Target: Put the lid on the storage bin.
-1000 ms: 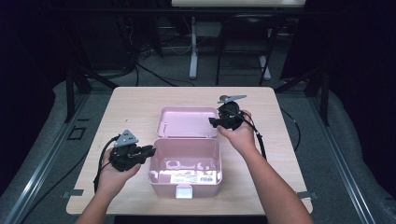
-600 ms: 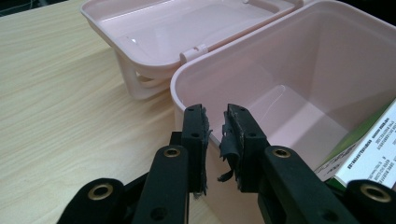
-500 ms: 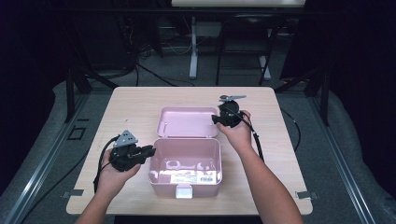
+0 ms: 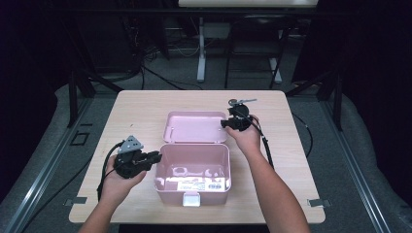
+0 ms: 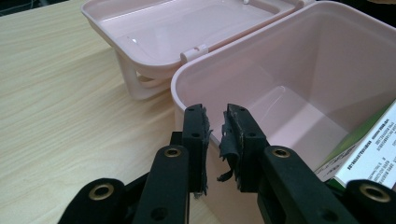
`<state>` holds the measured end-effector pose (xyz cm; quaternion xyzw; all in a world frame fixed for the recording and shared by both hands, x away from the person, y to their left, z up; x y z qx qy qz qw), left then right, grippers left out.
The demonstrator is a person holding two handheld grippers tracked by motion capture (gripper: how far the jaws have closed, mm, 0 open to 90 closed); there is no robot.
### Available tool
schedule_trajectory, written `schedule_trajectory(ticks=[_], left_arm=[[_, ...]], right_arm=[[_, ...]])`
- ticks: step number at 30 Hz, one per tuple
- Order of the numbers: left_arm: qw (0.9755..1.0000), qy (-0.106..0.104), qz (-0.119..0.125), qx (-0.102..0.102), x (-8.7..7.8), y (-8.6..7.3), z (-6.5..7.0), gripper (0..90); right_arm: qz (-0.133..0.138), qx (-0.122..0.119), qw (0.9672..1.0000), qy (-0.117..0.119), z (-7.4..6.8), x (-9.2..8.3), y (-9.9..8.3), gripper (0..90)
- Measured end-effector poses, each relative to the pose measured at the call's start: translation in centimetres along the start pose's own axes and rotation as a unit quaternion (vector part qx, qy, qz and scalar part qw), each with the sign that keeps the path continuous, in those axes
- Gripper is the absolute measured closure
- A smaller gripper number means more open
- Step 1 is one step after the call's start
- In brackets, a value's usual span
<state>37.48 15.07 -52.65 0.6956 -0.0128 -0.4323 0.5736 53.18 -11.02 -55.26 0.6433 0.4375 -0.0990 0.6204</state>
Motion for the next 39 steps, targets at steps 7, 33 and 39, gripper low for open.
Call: schedule_trajectory(ticks=[7, 33, 39], left_arm=[[1.0000, -0.002, -0.001, 0.002, 0.0, 0.0, 0.0, 78.1], [1.0000, -0.004, -0.002, -0.005, -0.1, 0.0, 0.0, 78.5], [1.0000, -0.004, -0.003, -0.005, -0.1, 0.0, 0.0, 78.5]], right_arm=[[-0.002, -0.004, 1.0000, -0.006, -0.1, 0.4, 0.0, 66.2], [-0.016, 0.027, 0.9992, -0.025, -0.4, 0.8, 0.2, 75.3], [-0.009, 0.028, 0.9993, -0.023, -0.5, 0.5, 0.5, 76.3]])
Point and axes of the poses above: each handheld gripper's, and its own axes: x roughly forward along the jaws, y roughly out of its top, z roughly to its right, the point moved 9 cm from there along x, roughly forward along the jaws, and after that the axes turned 5 degrees about y, right-handed, at the moved point
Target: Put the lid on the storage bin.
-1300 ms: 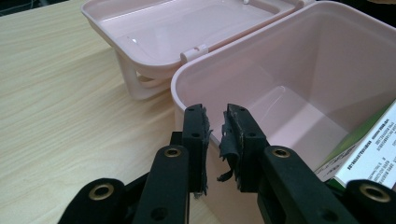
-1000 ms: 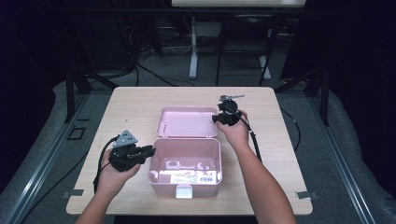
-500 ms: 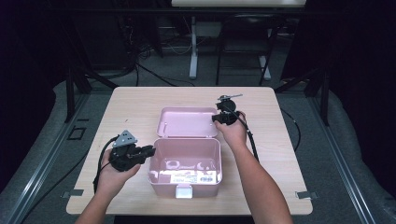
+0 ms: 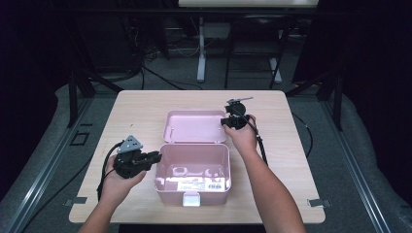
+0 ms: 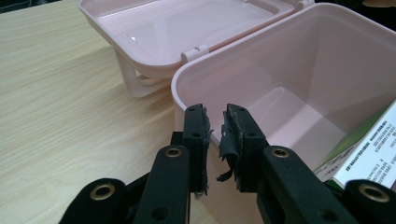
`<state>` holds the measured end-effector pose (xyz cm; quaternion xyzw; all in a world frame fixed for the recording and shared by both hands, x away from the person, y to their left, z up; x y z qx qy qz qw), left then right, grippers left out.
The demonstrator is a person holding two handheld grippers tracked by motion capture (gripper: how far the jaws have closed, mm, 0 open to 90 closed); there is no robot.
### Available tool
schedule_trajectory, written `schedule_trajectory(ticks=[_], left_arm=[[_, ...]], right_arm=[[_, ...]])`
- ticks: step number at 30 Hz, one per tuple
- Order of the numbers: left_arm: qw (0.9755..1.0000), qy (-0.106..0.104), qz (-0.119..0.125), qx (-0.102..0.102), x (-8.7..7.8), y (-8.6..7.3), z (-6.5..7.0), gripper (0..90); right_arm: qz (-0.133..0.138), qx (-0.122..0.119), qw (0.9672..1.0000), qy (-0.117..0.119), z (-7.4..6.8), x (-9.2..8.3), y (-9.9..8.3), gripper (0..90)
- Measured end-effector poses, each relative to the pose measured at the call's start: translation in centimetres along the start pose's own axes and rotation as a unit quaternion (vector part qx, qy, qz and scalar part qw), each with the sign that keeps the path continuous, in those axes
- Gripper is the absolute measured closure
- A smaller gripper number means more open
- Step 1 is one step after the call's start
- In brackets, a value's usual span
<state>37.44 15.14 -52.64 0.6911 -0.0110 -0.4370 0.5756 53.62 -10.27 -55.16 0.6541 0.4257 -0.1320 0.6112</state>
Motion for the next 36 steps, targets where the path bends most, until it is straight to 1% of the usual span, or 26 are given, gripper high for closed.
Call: schedule_trajectory(ticks=[8, 9, 11, 17, 21, 25, 32, 36], left_arm=[[1.0000, 0.001, 0.000, 0.000, 0.0, 0.0, 0.0, 78.5], [1.0000, 0.001, 0.000, 0.000, 0.0, 0.0, 0.0, 78.5], [1.0000, 0.001, 0.000, -0.001, 0.0, 0.0, 0.0, 78.5], [1.0000, 0.001, -0.001, 0.001, 0.0, 0.0, 0.0, 78.5], [1.0000, 0.002, 0.001, 0.002, 0.0, 0.0, 0.0, 78.6], [1.0000, 0.002, 0.002, 0.000, 0.0, 0.0, 0.0, 78.6], [1.0000, 0.003, 0.001, 0.003, 0.0, 0.0, 0.0, 78.6], [1.0000, 0.003, 0.002, 0.000, 0.0, 0.0, 0.0, 78.6]], right_arm=[[0.011, 0.000, 0.9999, -0.006, -0.3, -0.4, 0.2, 77.8], [0.013, -0.003, 0.9999, -0.008, -0.3, -0.5, 0.3, 78.0], [0.015, -0.004, 0.9998, -0.008, -0.3, -0.7, 0.4, 78.4], [0.025, 0.004, 0.9997, -0.002, -0.5, -1.4, 0.8, 79.6], [0.032, 0.000, 0.9995, -0.009, -0.6, -1.7, 1.0, 80.5], [0.045, -0.005, 0.9989, -0.015, -0.8, -2.2, 1.3, 81.5], [0.058, -0.008, 0.9982, -0.016, -1.1, -3.1, 1.8, 82.7], [0.067, -0.020, 0.9973, -0.023, -1.4, -3.9, 2.1, 83.3]])
Point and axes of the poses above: each handheld gripper's, and its own axes: x roughly forward along the jaws, y roughly out of its top, z roughly to its right, the point moved 9 cm from there along x, roughly forward along the jaws, and after that the axes turned 5 degrees about y, right-handed, at the moved point
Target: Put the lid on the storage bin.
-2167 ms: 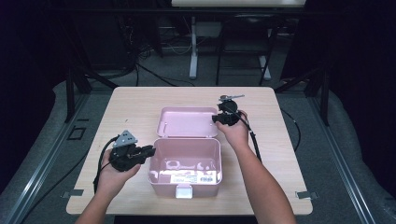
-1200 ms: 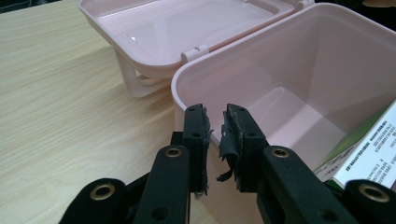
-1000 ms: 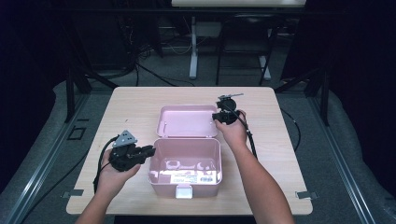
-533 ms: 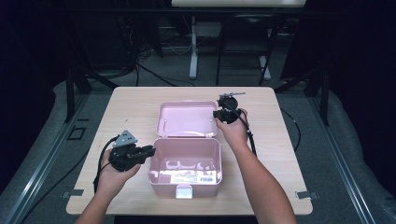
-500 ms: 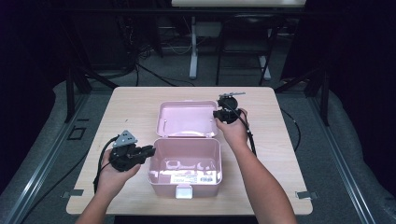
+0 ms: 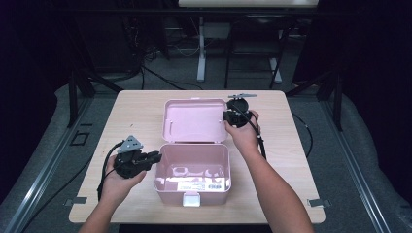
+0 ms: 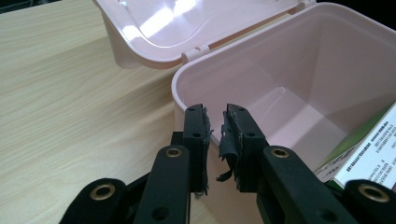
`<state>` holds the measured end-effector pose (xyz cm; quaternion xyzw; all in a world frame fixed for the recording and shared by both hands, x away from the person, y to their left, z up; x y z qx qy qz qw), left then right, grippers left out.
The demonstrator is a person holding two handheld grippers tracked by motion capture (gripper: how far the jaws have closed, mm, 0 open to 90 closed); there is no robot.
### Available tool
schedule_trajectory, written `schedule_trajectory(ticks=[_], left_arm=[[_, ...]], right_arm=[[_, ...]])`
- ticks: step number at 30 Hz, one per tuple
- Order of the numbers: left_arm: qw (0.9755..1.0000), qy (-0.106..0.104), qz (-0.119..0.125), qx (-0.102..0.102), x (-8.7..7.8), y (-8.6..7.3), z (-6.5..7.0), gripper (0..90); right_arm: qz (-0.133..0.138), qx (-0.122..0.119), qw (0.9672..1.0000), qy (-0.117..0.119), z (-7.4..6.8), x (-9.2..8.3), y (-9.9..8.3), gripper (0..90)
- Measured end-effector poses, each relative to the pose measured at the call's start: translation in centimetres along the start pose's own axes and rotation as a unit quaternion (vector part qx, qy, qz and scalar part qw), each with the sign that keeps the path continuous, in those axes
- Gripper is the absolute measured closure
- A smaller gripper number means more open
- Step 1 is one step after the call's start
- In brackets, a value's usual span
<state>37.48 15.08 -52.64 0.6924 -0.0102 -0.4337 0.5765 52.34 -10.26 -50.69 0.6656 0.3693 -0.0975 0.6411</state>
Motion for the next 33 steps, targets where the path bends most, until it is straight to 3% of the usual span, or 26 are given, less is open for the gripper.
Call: schedule_trajectory(ticks=[11, 33], left_arm=[[1.0000, 0.000, -0.002, -0.003, 0.0, 0.0, 0.0, 78.7], [1.0000, 0.002, -0.002, -0.007, 0.0, 0.0, 0.0, 78.8]], right_arm=[[0.028, 0.001, 0.9995, 0.017, -0.6, -2.3, 1.0, 85.1], [0.065, -0.019, 0.9974, 0.025, -1.8, -5.6, 1.5, 86.7]])
Point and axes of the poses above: each handheld gripper's, and its own axes: x roughly forward along the jaws, y roughly out of its top, z roughly to its right, the point moved 9 cm from there along x, roughly forward along the jaws, and after that the axes turned 5 degrees about y, right-handed, at the moved point
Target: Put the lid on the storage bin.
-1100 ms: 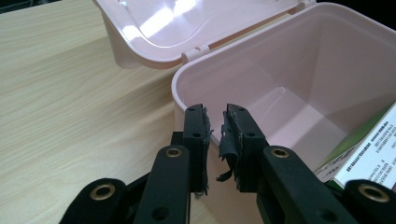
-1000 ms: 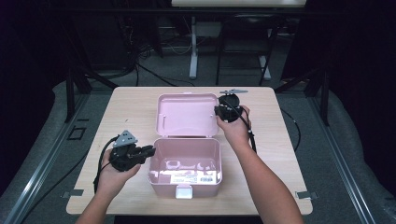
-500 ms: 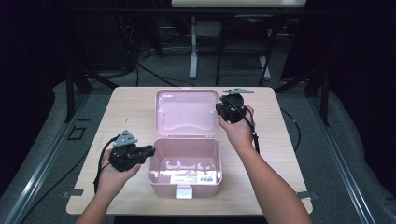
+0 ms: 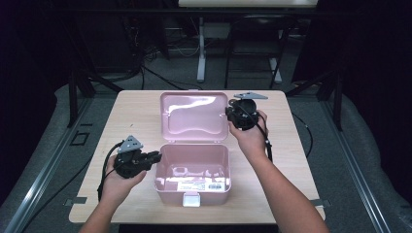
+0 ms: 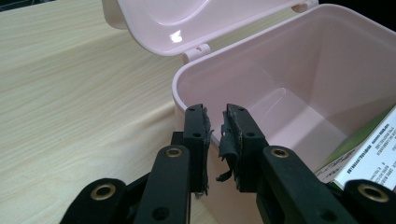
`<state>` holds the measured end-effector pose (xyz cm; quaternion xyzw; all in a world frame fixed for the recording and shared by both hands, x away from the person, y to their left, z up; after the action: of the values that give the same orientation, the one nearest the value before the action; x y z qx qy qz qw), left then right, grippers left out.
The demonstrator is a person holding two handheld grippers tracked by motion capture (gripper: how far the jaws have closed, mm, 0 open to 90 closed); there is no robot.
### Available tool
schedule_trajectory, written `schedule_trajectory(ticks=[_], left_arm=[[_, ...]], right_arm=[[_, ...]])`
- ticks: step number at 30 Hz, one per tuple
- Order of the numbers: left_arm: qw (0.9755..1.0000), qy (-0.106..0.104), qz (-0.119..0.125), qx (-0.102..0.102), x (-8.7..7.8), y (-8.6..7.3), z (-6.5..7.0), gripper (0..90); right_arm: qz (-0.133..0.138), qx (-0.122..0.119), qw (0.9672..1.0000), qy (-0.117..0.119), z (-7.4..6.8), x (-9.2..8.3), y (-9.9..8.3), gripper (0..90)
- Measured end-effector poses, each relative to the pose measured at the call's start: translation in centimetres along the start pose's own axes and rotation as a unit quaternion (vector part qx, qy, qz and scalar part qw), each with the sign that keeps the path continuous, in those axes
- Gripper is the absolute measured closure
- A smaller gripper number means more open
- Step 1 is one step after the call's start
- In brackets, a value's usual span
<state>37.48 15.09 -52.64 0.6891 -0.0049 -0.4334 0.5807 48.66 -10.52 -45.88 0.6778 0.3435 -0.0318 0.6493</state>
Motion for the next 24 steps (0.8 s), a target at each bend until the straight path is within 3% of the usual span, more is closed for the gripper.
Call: schedule_trajectory(ticks=[24], left_arm=[[1.0000, 0.003, -0.001, -0.001, 0.0, 0.0, 0.0, 79.0]], right_arm=[[0.053, -0.030, 0.9981, 0.007, -1.4, -3.1, -0.4, 87.4]])
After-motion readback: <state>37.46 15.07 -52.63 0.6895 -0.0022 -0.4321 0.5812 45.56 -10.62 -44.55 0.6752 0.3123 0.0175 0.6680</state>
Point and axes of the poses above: each handheld gripper's, and its own axes: x roughly forward along the jaws, y roughly out of its top, z roughly to its right, the point moved 9 cm from there along x, roughly forward along the jaws, and after that the axes turned 5 degrees about y, right-handed, at the moved point
